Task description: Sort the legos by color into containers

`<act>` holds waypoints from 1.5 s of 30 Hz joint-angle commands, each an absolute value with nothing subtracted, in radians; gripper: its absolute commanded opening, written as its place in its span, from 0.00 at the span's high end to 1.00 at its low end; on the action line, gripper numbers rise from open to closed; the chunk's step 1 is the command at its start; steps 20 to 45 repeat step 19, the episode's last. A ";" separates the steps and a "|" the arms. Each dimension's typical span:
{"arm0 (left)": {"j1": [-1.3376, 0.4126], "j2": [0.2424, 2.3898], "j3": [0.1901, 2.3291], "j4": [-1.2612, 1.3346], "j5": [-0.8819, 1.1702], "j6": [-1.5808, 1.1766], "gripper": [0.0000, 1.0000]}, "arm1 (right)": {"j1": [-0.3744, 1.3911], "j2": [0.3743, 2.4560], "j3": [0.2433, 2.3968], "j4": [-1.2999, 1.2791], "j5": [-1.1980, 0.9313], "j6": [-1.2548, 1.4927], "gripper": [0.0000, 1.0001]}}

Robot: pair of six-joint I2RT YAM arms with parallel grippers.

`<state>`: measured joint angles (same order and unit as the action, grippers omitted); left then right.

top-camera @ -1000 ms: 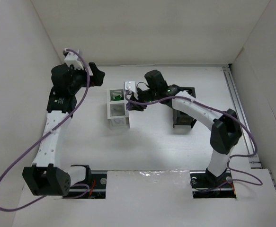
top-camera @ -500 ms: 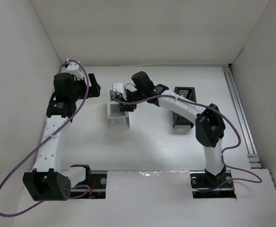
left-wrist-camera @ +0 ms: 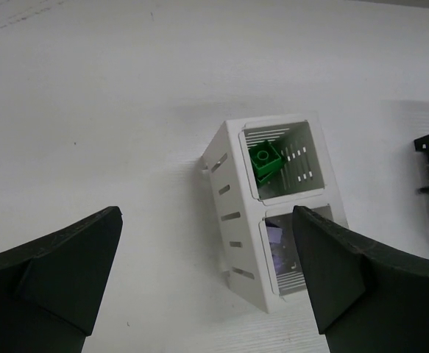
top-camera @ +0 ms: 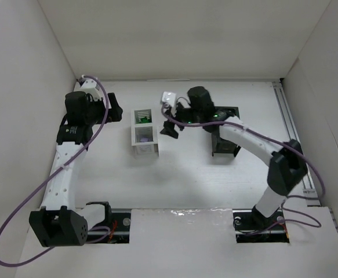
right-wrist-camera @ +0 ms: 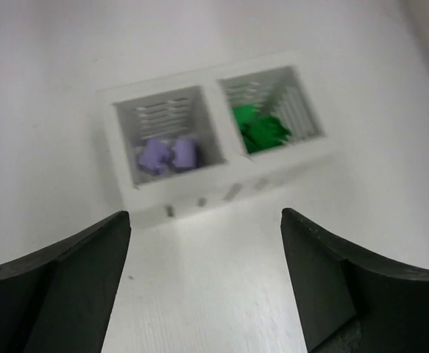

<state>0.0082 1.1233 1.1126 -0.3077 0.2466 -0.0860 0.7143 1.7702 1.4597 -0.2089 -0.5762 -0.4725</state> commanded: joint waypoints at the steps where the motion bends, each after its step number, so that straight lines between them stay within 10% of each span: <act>1: 0.011 1.108 1.100 -0.265 0.311 -0.061 0.00 | 0.608 1.562 1.378 -0.011 -0.477 -0.344 0.12; 17: -0.048 1.197 1.060 -0.192 0.235 -0.077 0.00 | 0.109 1.227 1.072 -0.176 -0.212 -0.166 0.01; 45: -0.048 1.206 1.060 -0.192 0.235 -0.077 0.00 | 0.100 1.204 1.057 -0.167 -0.212 -0.166 0.01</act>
